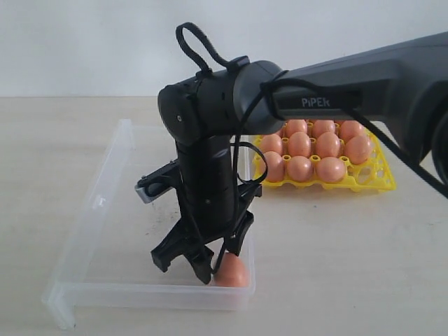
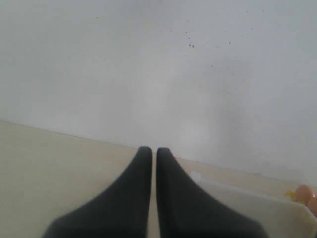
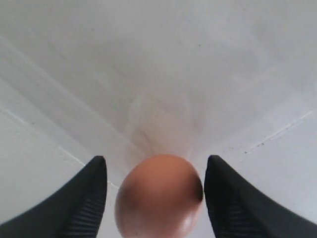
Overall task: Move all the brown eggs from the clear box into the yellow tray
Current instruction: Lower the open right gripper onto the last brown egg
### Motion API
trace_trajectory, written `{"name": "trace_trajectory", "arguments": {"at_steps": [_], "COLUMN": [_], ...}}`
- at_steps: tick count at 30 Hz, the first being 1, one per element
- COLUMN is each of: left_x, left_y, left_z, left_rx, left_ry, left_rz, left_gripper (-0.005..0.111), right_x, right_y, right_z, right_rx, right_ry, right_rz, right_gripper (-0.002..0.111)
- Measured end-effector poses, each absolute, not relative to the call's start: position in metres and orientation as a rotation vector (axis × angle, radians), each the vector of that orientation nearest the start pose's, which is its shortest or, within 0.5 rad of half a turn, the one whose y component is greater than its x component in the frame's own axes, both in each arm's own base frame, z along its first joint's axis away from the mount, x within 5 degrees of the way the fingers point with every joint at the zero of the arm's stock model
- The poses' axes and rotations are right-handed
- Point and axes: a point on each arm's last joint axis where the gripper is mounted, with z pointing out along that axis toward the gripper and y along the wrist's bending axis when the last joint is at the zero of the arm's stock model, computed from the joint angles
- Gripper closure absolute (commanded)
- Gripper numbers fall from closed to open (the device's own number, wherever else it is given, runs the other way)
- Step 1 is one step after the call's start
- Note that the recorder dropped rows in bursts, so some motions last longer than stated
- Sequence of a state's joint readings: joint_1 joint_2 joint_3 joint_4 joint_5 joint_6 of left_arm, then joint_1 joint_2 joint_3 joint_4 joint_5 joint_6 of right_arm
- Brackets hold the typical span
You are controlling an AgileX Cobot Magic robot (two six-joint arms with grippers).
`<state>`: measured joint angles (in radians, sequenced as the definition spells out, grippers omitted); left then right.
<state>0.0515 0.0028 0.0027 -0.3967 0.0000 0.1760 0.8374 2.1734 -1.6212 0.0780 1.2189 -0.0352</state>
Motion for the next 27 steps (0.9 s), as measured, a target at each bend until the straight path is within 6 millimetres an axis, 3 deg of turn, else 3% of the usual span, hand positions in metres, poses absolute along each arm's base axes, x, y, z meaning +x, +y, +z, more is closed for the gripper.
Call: {"name": "trace_trajectory", "arguments": {"at_steps": [12,21,27], "left_x": [0.056,0.056,0.056], "left_y": [0.003,0.003,0.003], "left_z": [0.212,0.212,0.212], "left_rx": [-0.202,-0.202,-0.202], "left_ry": [1.477,1.477,1.477], "left_rz": [-0.137,-0.137,-0.137], "left_gripper": [0.103,0.103,0.103], "right_x": [0.27,0.272,0.272], "right_y": [0.317,0.315,0.315], "right_z": [0.135,0.134,0.134], "right_rx": [-1.308,-1.505,-1.543], "right_ry": [3.063,2.958,2.936], "right_rz": [0.087,0.063,0.061], "right_gripper": [0.057,0.057,0.057]}}
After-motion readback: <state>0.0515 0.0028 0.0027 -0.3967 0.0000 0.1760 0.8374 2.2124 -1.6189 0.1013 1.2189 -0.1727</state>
